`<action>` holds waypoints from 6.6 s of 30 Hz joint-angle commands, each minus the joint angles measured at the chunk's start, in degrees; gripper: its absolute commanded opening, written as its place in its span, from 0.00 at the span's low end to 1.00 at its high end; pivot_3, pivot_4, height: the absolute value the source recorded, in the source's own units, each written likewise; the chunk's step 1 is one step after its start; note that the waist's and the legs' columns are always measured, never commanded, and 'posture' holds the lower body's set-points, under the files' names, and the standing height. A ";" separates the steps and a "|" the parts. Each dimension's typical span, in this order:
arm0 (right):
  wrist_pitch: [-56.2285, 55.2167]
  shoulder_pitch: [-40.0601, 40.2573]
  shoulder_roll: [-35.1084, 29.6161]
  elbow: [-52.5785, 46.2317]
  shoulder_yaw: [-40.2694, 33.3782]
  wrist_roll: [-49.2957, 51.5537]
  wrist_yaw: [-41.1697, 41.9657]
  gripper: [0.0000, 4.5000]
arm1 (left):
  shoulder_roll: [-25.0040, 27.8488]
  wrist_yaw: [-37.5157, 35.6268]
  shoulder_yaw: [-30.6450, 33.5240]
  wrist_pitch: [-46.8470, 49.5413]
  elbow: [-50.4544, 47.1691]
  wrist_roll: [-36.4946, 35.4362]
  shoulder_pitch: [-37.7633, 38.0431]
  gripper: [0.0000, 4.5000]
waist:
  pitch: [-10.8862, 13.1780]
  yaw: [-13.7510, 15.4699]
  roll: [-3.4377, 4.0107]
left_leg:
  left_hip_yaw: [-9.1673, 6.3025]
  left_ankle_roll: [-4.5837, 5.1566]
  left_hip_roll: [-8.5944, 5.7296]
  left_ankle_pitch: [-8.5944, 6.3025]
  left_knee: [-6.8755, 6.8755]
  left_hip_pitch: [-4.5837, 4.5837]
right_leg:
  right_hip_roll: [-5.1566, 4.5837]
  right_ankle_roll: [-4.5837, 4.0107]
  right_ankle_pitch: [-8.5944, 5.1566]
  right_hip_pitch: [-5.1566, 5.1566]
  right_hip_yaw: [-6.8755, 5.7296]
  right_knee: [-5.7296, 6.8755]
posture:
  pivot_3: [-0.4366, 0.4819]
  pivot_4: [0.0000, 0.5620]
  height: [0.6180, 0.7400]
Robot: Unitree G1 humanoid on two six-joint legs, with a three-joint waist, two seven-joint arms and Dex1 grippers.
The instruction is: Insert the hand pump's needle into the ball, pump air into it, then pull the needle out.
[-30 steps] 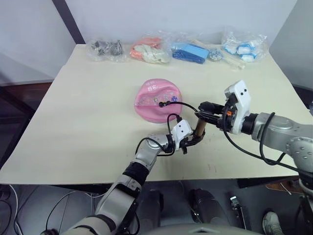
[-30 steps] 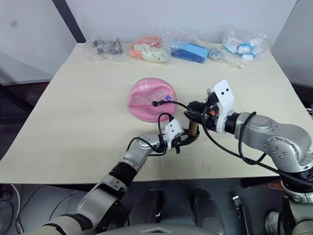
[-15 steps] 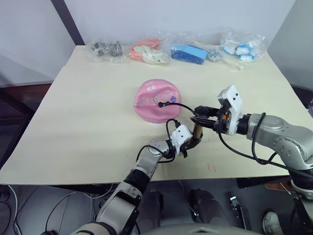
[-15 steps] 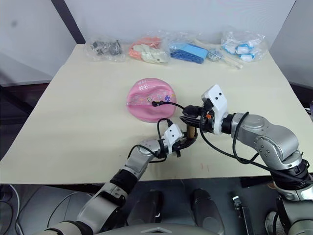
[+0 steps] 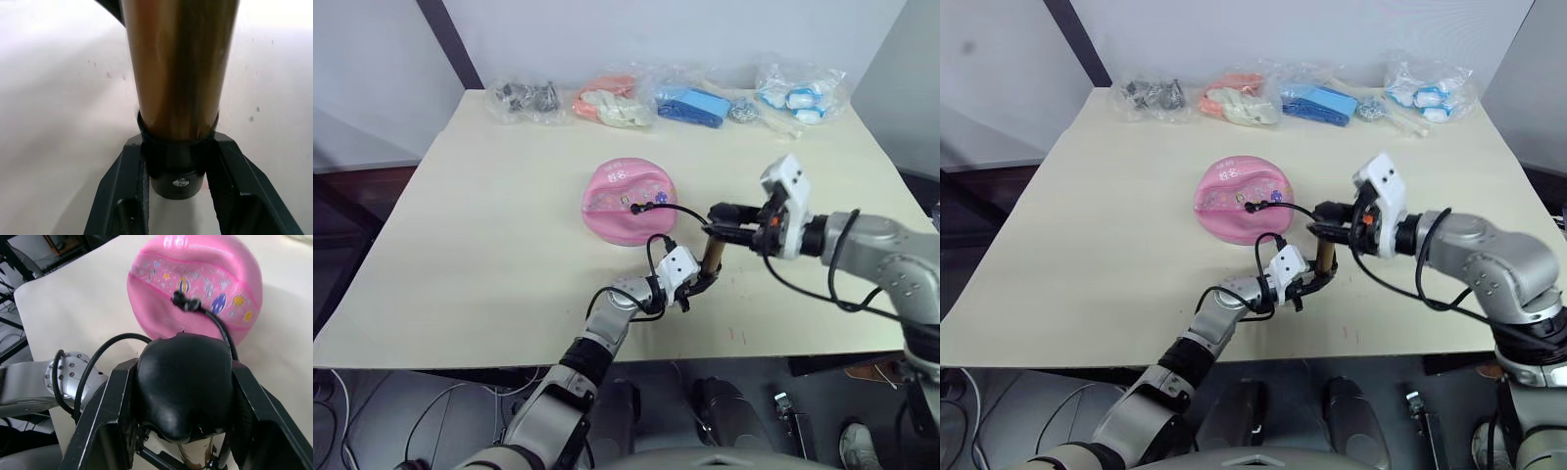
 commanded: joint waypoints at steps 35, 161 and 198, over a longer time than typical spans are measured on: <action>-11.49 10.54 4.74 5.32 6.94 -12.48 2.84 0.38 | 0.99 -1.42 -2.01 1.59 0.71 2.05 3.14 0.24 | -1.80 -1.04 -0.17 | 0.05 0.09 0.12 -0.09 -0.42 1.04 | 0.04 -0.14 -0.36 0.87 -0.01 -0.24 | 0.48 0.27 1.00; -16.11 10.82 7.61 10.55 15.54 -20.93 9.30 0.38 | 2.35 -1.32 -2.28 2.27 0.71 2.25 4.87 0.24 | -2.07 -1.34 0.27 | 0.02 0.14 0.19 -0.11 -1.13 1.13 | 0.09 -0.22 -0.42 0.91 -0.09 -0.92 | 0.48 0.27 1.00; -0.22 -12.67 -3.06 2.57 -4.12 -4.54 11.00 0.37 | 2.24 -0.80 -1.88 2.74 0.15 2.04 5.82 0.24 | -1.49 -0.74 0.44 | -0.08 0.14 0.03 -0.11 -1.35 0.08 | -0.05 -0.33 -0.21 -0.05 -0.16 -0.94 | 0.48 0.27 1.00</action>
